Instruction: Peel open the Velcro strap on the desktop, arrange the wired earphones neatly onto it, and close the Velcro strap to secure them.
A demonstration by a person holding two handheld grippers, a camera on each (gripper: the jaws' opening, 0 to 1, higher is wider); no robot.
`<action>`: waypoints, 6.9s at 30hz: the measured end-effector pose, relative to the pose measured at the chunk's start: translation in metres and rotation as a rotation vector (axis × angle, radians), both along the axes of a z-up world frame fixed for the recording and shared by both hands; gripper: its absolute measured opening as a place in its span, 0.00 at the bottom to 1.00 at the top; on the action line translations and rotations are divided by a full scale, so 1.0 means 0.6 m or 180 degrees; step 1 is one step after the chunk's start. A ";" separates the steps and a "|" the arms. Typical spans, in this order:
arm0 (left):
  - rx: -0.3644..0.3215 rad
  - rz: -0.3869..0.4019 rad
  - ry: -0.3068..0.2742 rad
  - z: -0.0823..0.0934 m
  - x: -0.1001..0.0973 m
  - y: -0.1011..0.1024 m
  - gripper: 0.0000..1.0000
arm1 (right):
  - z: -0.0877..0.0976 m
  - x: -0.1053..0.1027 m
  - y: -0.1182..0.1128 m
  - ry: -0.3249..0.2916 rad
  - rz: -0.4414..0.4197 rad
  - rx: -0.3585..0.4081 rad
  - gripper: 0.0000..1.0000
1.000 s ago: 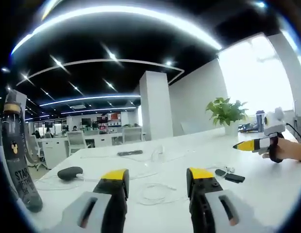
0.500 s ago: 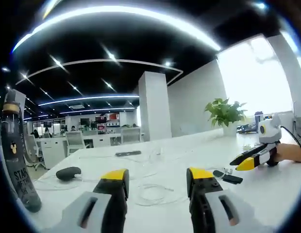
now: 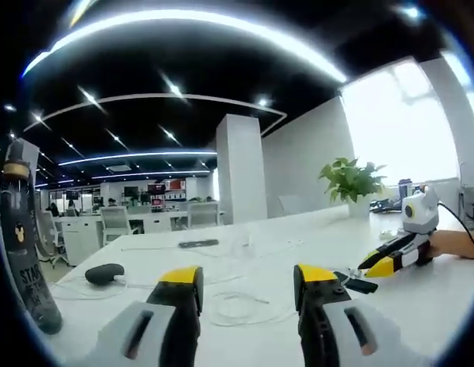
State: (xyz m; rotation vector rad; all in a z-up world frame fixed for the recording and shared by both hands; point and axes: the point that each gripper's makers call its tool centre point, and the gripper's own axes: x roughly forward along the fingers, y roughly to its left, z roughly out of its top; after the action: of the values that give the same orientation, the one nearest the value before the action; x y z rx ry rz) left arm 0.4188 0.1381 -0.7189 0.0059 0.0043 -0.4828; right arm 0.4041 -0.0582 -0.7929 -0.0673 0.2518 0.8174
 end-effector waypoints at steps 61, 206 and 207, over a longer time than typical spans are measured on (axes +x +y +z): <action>0.0049 -0.0052 0.0030 -0.003 -0.004 -0.015 0.51 | -0.017 0.068 0.022 0.0203 -0.0037 0.0003 0.06; 0.0082 -0.0171 -0.0136 0.015 -0.025 0.051 0.45 | 0.037 0.113 0.190 0.0666 -0.0269 0.0704 0.04; 0.0091 -0.0183 -0.0134 0.015 -0.026 0.049 0.45 | 0.043 0.103 0.188 0.0638 -0.0243 0.0721 0.04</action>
State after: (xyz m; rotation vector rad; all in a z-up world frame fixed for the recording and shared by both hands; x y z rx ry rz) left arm 0.4029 0.1674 -0.7101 0.0443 -0.0304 -0.5401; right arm 0.4657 0.0548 -0.7670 0.2365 0.3470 0.7725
